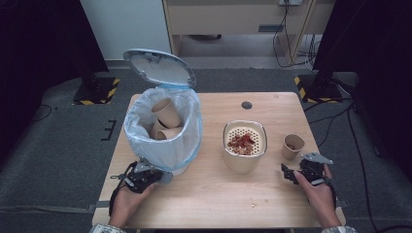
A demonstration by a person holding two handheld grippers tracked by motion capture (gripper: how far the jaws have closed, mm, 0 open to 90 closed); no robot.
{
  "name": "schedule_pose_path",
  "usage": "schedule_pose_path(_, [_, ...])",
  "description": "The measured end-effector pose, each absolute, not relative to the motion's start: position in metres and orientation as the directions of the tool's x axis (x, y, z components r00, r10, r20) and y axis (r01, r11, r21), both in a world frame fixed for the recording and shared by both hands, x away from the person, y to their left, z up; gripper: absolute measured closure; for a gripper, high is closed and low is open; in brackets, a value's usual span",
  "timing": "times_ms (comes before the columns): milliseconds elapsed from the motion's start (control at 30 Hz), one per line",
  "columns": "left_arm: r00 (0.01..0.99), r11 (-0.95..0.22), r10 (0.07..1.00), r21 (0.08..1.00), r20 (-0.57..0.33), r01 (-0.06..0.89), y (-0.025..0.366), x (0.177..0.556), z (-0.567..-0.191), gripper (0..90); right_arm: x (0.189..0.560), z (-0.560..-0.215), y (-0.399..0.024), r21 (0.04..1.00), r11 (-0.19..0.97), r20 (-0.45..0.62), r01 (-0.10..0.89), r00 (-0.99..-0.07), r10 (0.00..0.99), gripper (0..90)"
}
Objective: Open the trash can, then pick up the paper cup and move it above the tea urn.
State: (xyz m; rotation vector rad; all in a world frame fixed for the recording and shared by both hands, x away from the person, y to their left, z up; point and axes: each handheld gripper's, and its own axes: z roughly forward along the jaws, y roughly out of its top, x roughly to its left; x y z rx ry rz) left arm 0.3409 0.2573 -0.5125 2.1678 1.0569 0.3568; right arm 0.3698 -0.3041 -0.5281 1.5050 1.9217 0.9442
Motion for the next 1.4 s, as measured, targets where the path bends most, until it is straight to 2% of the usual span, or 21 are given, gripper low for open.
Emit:
schedule_pose_path(367, [0.631, -0.432, 0.775, 0.687, -0.049, 0.584, 0.257, 0.341, -0.513, 90.0, 0.375, -0.522, -0.300, 0.790, 0.143, 0.007, 0.596, -0.241, 0.970, 5.7])
schedule_pose_path(1400, [0.630, -0.433, 0.776, 0.687, -0.046, 0.584, 0.256, 0.340, -0.512, 90.0, 0.413, -0.516, -0.298, 0.847, 0.047, 0.033, 0.529, -0.141, 0.989, 5.4])
